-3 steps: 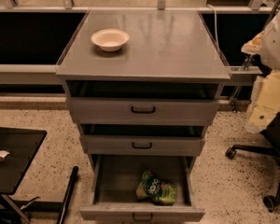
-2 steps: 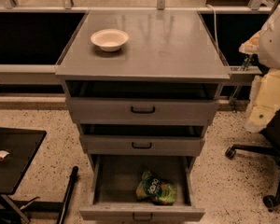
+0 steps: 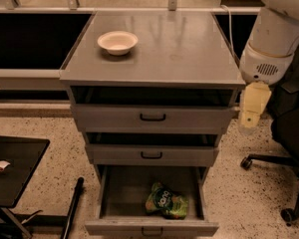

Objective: Pick green rice chip bag from bottom drawer and place on counter

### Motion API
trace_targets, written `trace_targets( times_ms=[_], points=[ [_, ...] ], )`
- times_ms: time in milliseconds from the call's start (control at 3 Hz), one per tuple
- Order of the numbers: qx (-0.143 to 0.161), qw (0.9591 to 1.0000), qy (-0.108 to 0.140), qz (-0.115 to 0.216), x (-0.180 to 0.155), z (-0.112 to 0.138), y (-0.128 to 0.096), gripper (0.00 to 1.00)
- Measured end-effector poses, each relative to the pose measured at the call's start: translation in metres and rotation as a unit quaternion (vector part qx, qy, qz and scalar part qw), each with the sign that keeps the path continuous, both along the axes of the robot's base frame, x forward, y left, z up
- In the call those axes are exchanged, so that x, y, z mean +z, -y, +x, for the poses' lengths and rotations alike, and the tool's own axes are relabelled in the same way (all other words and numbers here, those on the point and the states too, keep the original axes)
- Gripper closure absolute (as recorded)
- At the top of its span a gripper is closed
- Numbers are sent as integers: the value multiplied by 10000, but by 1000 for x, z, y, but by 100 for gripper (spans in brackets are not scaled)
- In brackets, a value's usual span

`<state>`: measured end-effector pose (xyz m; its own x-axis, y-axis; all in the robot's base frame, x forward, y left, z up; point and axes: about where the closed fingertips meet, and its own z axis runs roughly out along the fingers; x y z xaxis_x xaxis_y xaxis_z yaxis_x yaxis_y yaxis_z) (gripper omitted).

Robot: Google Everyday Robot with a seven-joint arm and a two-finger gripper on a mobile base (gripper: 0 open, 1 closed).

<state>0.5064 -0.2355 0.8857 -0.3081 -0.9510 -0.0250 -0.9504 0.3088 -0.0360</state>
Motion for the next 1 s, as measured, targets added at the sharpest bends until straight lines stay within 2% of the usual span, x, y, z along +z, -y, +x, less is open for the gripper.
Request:
trace_targets(
  times_ms=[667, 1000],
  points=[
    [66, 9997, 217, 68, 1, 8, -4, 0],
    [449, 9963, 621, 392, 9, -22, -11, 0]
  ],
)
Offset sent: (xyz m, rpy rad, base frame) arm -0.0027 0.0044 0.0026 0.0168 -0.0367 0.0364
